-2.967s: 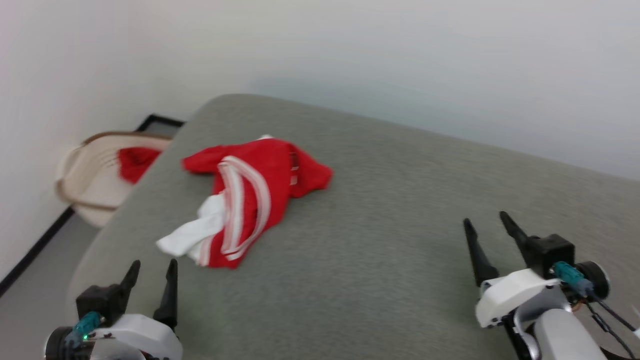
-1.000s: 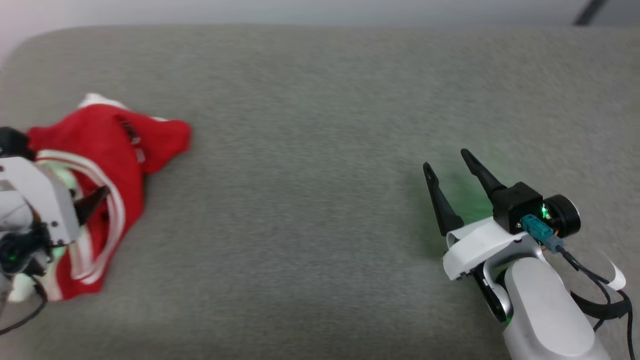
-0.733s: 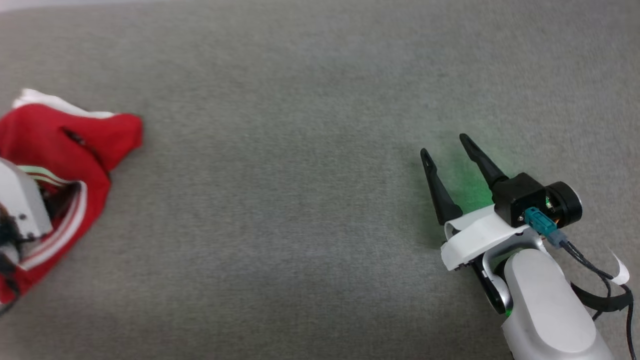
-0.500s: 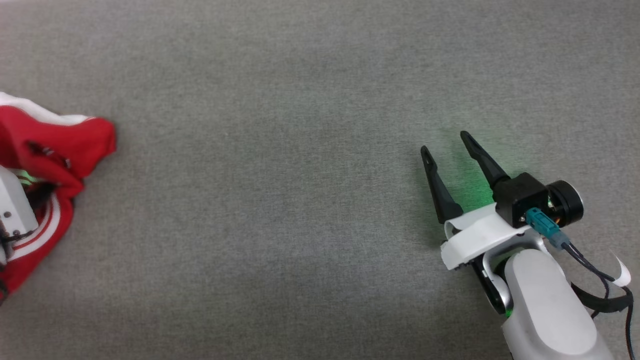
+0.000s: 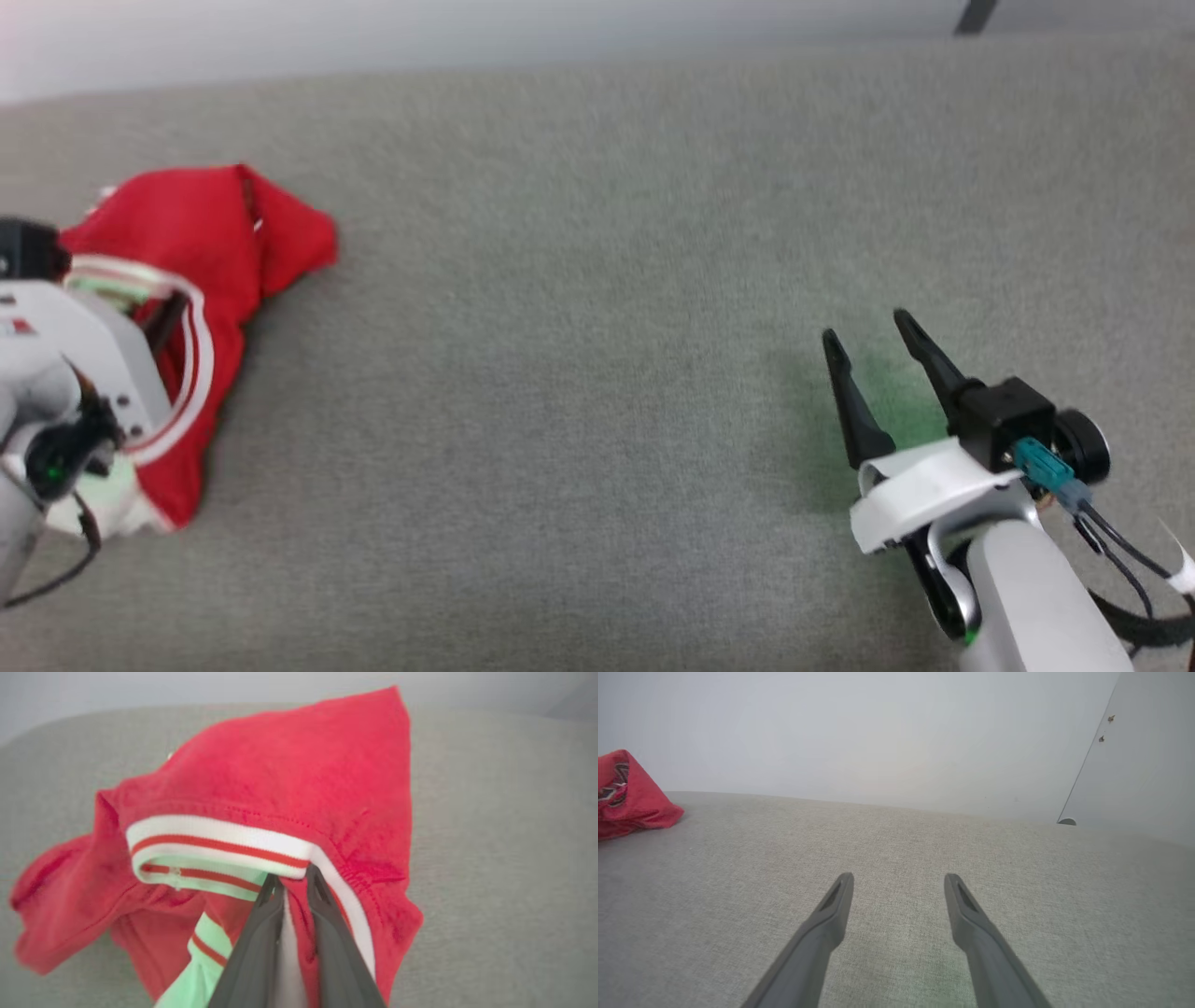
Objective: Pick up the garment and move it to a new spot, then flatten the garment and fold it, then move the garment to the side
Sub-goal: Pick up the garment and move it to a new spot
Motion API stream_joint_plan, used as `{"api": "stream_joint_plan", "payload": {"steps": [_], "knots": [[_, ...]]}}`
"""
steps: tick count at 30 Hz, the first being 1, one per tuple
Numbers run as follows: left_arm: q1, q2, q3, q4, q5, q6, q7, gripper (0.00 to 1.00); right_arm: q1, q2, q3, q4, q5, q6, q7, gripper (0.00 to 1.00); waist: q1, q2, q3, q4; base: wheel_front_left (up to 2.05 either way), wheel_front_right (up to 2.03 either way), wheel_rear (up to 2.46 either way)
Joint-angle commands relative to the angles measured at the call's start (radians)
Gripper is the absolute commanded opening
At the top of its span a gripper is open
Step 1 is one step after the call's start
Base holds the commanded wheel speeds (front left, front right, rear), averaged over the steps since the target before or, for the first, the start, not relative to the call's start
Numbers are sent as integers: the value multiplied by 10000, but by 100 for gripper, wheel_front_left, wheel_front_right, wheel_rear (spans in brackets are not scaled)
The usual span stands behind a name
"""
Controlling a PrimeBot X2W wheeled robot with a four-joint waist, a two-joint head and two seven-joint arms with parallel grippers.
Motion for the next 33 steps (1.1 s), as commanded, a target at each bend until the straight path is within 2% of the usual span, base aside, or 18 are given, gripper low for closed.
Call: {"api": "stream_joint_plan", "payload": {"steps": [1, 9, 17, 21, 27, 30, 33], "knots": [[-130, -1, -171, -308, 37, 21, -169, 0, 250, 3, -102, 6, 122, -6, -45, 100, 0, 0, -792, 246, 0, 0, 0], [-961, -251, -1236, -2646, 174, 20, -287, 0, 756, -2, -412, -162, 550, -6, -66, 100, 0, 0, -943, -377, 0, 0, 0], [-2873, -912, -2702, -4835, 294, 20, 398, 0, 691, 8, -415, -788, 1372, -6, -77, 100, 0, 0, 81, -1781, 0, 0, 0], [-3941, -1427, -3440, -4970, 587, 22, 518, 0, 595, 13, -302, -1074, 1906, -6, -77, 100, 0, 0, 683, -2519, 0, 0, 0], [-4890, -2117, -3796, -5066, 1169, 20, -8, 0, 499, 14, -227, -1412, 2588, -6, -78, 100, 0, 0, 1426, -3432, 0, 0, 0], [-4570, -2094, -3841, -5313, 1814, 20, 146, 0, 518, 11, -214, -1501, 2799, -6, -80, 100, 0, 0, 1597, -3718, 0, 0, 0], [-4057, -1687, -3816, -5205, 2273, 22, 703, 0, 566, 16, -185, -1549, 2919, -6, -78, 100, 0, 0, 1637, -3878, 0, 0, 0]]}}
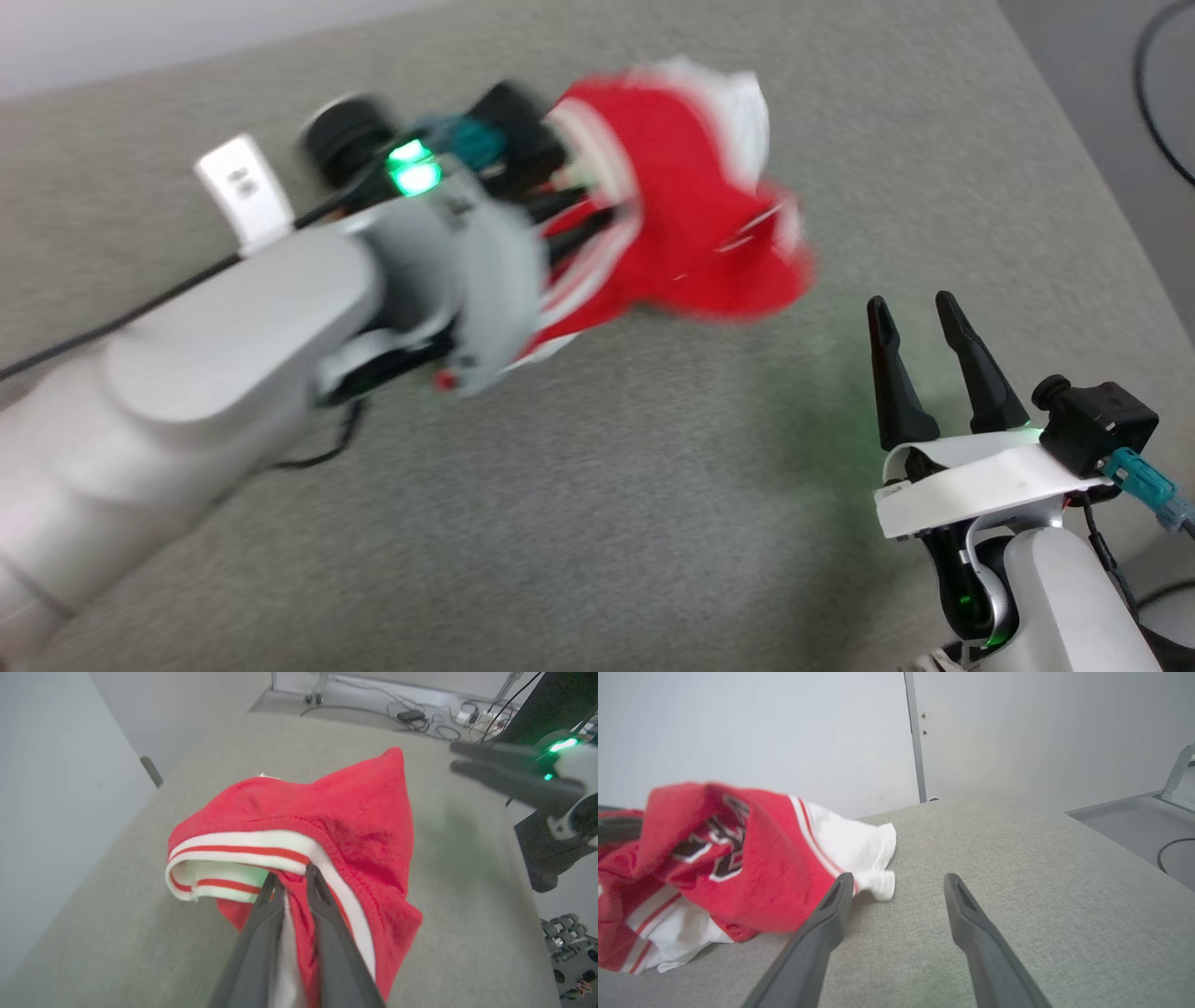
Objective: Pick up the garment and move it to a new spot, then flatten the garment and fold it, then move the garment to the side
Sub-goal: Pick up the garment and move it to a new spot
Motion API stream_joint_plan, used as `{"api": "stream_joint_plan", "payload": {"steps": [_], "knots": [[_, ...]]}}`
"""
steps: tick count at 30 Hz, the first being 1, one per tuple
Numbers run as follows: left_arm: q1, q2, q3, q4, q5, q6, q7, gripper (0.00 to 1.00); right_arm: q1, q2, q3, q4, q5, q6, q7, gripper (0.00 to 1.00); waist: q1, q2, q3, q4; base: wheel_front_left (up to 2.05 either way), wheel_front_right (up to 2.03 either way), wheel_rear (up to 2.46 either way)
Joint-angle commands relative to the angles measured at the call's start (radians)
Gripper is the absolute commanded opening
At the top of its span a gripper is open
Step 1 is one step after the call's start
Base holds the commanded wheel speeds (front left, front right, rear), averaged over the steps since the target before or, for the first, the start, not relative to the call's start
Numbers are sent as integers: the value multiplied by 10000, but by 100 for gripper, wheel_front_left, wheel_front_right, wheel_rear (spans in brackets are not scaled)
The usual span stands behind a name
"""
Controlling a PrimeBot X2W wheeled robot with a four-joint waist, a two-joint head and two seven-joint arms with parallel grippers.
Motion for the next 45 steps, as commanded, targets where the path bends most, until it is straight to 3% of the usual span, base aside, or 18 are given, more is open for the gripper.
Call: {"api": "stream_joint_plan", "payload": {"steps": [1, 9, 20, 25, 26, 27, 29, 36, 45], "knots": [[136, 257, 41, 168, 26, 22, 110, 0, -15, 32, 30, -44, 52, -6, -50, 100, 0, 0, 654, -744, 0, 0, 0], [920, 1015, 23, 1122, 596, 22, 1277, 0, 66, 29, 37, -91, 138, -6, -50, 100, 0, 0, 564, -795, 0, 0, 0], [1417, 660, -167, 2112, 1240, 26, 3358, 0, 62, 23, 298, -432, 437, -6, -51, 100, 0, 0, 1081, -1103, 0, 0, 0], [1592, 622, -224, 2173, 1198, 28, 3408, 0, 112, 21, 228, -449, 430, -6, -51, 100, 0, 0, 1120, -1141, 0, 0, 0], [1582, 611, -223, 2166, 1195, 28, 3240, 9, 126, 21, 181, -417, 347, -6, -51, 100, 0, 0, 1076, -1082, 0, 0, 0], [1558, 579, -215, 2187, 1160, 28, 3044, 35, 117, 26, 156, -387, 268, -6, -51, 100, 0, 0, 1010, -996, 0, 0, 0], [1474, 415, -185, 2287, 972, 28, 2554, 100, 94, 24, 83, -322, 51, -6, -52, 100, 0, 0, 799, -730, 0, 0, 0], [1155, -161, -53, 2465, -227, 11, 537, 100, -83, 11, -158, 56, -1100, -6, -51, 100, 0, 0, -249, 698, 0, 0, 0], [2132, -149, 213, 2566, -2449, 14, -2326, 100, 249, 8, -500, 869, -2475, -6, -51, 100, 0, 0, -1809, 2733, 0, 0, 0]]}}
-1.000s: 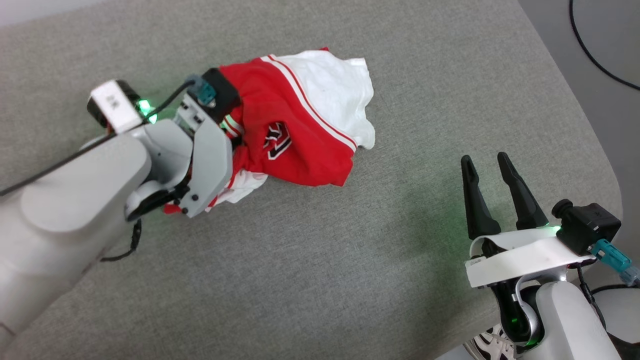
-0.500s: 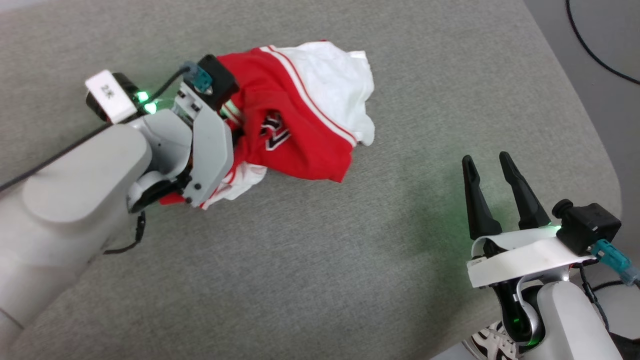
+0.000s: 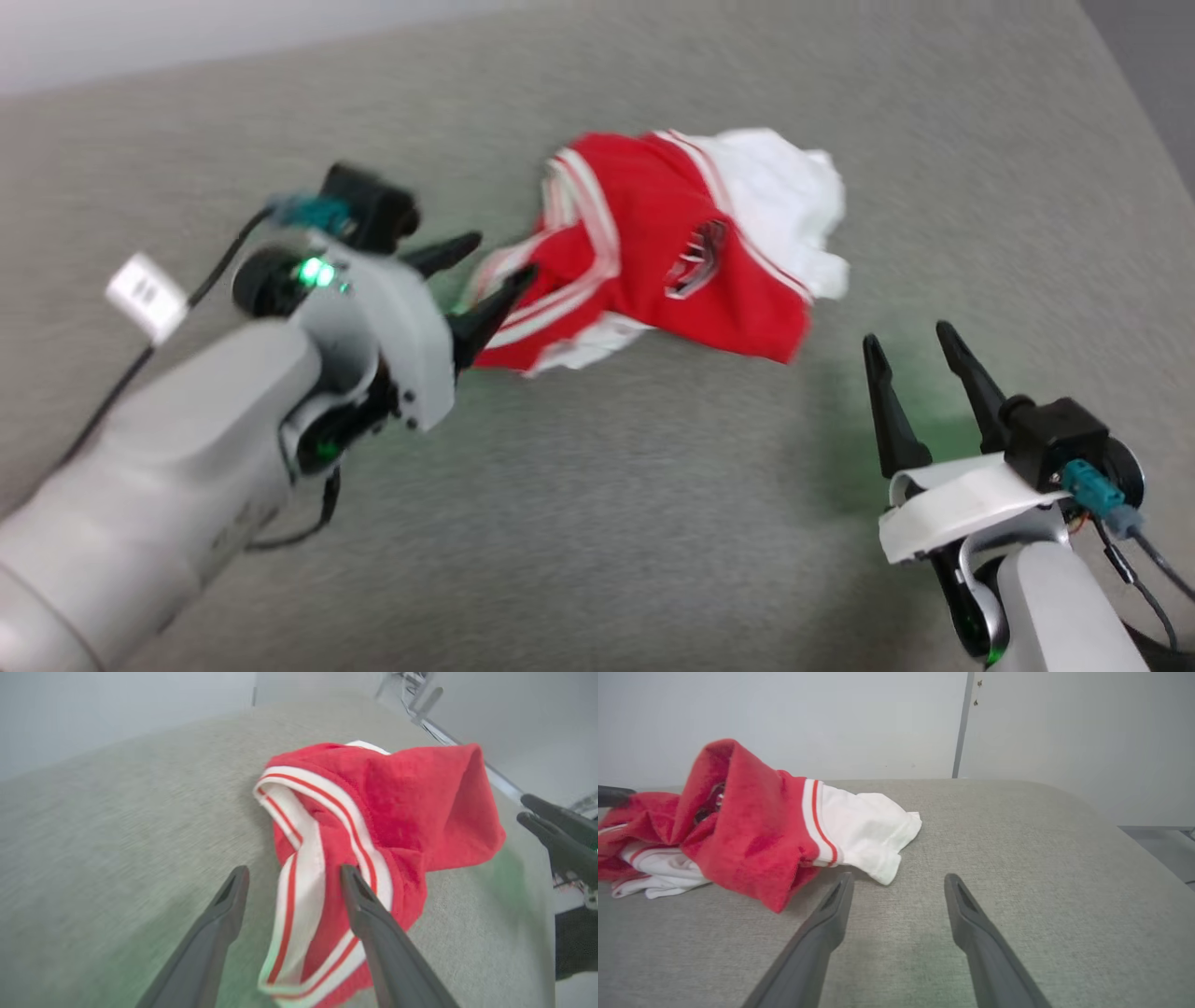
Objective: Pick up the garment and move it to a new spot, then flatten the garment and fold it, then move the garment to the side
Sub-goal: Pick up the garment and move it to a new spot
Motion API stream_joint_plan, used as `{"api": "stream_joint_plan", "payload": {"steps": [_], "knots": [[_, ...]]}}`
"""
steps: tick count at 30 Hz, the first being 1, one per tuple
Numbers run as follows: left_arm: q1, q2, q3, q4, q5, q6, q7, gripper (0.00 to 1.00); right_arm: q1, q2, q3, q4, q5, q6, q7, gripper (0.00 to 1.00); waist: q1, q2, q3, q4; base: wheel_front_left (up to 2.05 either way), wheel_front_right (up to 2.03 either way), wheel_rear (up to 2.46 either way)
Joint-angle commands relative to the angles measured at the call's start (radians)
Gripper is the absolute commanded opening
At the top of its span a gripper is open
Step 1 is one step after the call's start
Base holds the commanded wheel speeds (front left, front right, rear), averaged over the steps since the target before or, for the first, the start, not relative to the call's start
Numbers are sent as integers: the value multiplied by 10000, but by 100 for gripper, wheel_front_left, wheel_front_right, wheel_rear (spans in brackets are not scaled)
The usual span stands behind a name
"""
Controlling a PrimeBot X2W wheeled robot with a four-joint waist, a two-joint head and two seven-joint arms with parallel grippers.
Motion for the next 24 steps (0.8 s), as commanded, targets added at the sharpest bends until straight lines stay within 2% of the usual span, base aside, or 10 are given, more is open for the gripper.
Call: {"api": "stream_joint_plan", "payload": {"steps": [1, 5, 10, 13, 18, 20, 21, 22, 24], "knots": [[461, 32, 55, 8, -272, 4, -414, 100, 296, -23, -96, 117, -169, -6, -51, 100, 0, 0, -1745, 1873, 0, 0, 0], [1675, 299, 445, 288, -1169, 4, -1707, 100, 490, -124, -236, 408, -418, -6, -43, 100, 0, 0, -2236, 2509, 0, 0, 0], [3047, 420, 1033, 530, -1817, 4, -2300, 100, 808, -361, -399, 536, -457, -6, 67, 100, 0, 0, -2616, 3077, 0, 0, 0], [3991, 471, 1864, 670, -1959, 4, -2394, 100, 1061, -514, -498, 454, -419, -6, 203, 100, 0, 0, -2789, 3428, 0, 0, 0], [6168, 379, 4977, 742, -264, 4, -2399, 100, 1651, -668, -695, 108, -331, -6, 430, 100, 0, 0, -3013, 3831, 0, 0, 0], [6960, 100, 6119, 505, 532, 36, -2398, 100, 1893, -720, -793, 3, -309, -6, 498, 100, 0, 0, -3107, 3912, 0, 0, 0], [7384, 30, 6643, 372, 998, 63, -2399, 100, 2029, -732, -872, -49, -277, -6, 544, 100, 0, 0, -3170, 3957, 0, 0, 0], [7384, 30, 6643, 372, 998, 63, -2399, 100, 2029, -732, -872, -49, -277, -6, 544, 100, 0, 0, -3170, 3957, 0, 0, 0], [8159, -133, 7713, -5, 1779, 58, -2401, 100, 2300, -729, -1022, -210, -231, -6, 589, 100, 0, 0, -3291, 4030, 0, 0, 0]]}}
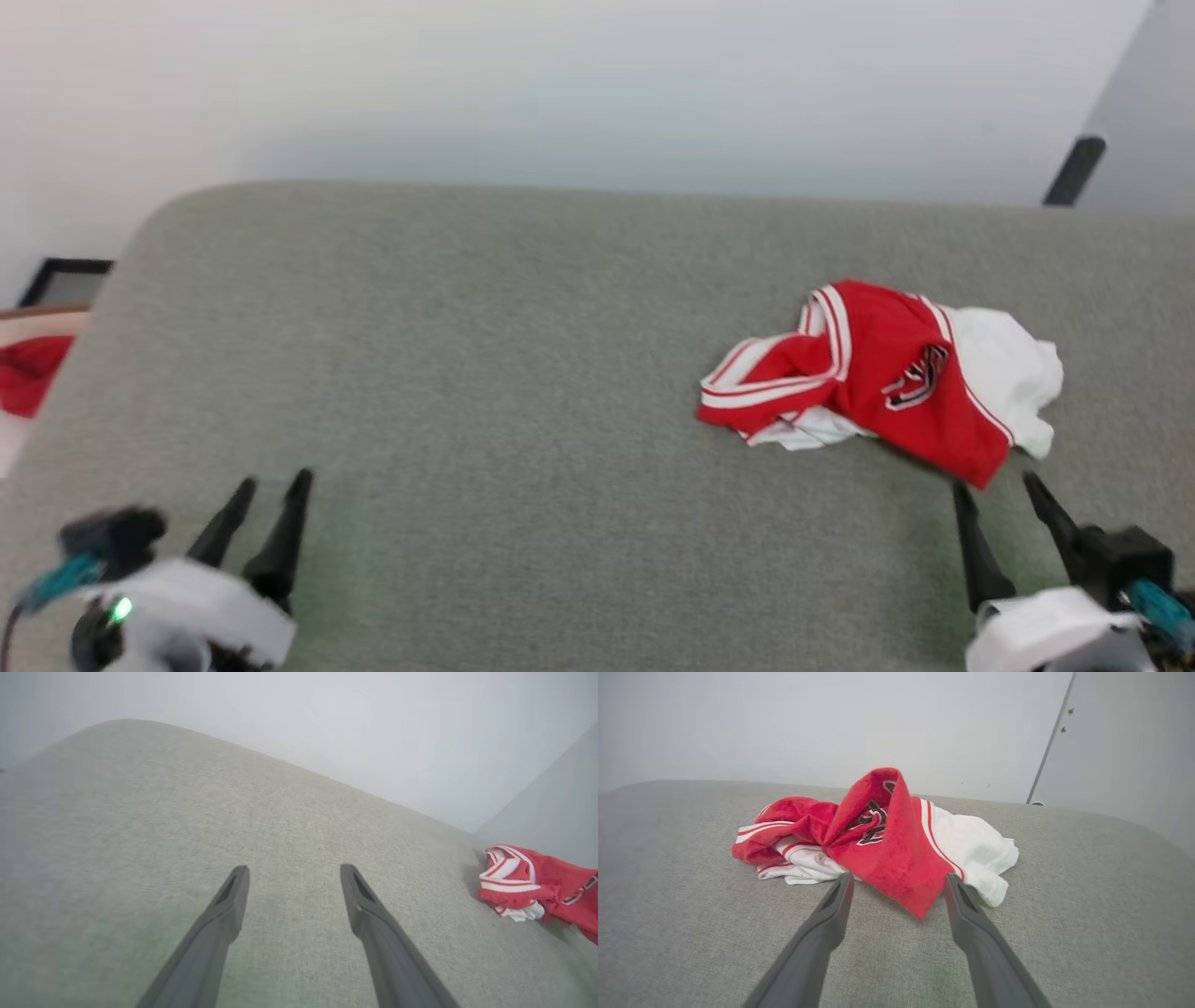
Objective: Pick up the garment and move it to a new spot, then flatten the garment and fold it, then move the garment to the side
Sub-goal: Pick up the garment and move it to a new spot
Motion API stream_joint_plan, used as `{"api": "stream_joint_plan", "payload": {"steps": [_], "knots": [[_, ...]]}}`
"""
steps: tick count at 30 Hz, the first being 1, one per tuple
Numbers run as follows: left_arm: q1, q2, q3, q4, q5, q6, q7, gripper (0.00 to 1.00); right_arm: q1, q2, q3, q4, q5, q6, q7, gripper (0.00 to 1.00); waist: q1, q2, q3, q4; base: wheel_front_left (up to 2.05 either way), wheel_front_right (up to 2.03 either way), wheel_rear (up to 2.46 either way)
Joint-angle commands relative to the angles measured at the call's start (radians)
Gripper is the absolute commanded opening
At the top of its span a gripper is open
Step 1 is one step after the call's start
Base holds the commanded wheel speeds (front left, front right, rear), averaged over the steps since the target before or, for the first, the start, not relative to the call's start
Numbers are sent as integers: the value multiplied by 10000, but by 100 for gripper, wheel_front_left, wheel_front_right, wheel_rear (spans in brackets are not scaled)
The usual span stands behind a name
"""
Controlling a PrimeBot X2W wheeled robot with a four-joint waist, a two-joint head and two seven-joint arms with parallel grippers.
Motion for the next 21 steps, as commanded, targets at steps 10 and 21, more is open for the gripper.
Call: {"api": "stream_joint_plan", "payload": {"steps": [10, 21], "knots": [[2948, -926, 3239, -2054, 3419, 154, -42, 100, 1289, 83, -653, -885, 228, -6, 229, 100, 0, 0, -894, 318, 0, 0, 0], [3918, -1629, 4293, -3018, 5236, 22, -42, 100, 1635, 184, -867, -1642, 320, -6, 313, 100, 0, 0, -1223, -2, 0, 0, 0]]}}
